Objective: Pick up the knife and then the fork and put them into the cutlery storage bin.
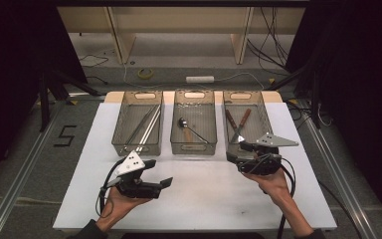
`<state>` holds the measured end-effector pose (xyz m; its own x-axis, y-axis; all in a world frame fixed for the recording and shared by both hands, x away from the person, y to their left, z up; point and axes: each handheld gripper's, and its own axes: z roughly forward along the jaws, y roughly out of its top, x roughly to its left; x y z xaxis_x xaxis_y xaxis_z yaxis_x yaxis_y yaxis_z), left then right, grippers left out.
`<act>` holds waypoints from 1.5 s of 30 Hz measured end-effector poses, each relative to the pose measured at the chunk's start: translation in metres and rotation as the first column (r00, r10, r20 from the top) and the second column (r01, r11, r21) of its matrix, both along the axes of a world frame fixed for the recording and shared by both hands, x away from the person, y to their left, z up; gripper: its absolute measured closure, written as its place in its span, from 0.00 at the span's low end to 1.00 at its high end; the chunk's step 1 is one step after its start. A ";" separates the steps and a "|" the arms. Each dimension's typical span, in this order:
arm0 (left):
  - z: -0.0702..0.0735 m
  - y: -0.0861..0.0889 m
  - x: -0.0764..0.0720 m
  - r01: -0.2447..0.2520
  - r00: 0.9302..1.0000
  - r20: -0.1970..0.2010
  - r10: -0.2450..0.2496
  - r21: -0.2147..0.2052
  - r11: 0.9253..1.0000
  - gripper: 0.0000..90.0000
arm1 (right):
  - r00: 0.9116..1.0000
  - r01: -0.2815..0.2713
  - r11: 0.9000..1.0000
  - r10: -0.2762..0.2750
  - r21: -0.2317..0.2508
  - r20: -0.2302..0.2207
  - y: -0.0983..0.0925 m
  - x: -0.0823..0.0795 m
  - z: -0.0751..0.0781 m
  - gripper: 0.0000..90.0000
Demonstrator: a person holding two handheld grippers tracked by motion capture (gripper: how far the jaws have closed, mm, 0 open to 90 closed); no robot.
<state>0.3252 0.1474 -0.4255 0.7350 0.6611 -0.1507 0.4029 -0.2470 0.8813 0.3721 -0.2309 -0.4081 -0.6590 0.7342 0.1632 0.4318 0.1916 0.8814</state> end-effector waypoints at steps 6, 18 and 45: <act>0.000 0.003 -0.002 -0.003 1.000 0.000 0.003 -0.007 1.000 0.17 | 1.000 -0.015 1.000 0.015 0.021 0.012 0.000 -0.013 -0.003 0.33; 0.001 0.004 -0.002 -0.006 1.000 -0.001 0.006 -0.021 1.000 0.17 | 0.999 -0.031 0.999 0.031 0.035 0.013 -0.007 -0.037 -0.015 0.31; 0.001 0.006 -0.002 -0.007 1.000 -0.005 0.006 -0.036 0.999 0.17 | 1.000 0.008 1.000 -0.008 0.012 0.014 -0.016 -0.057 -0.027 0.30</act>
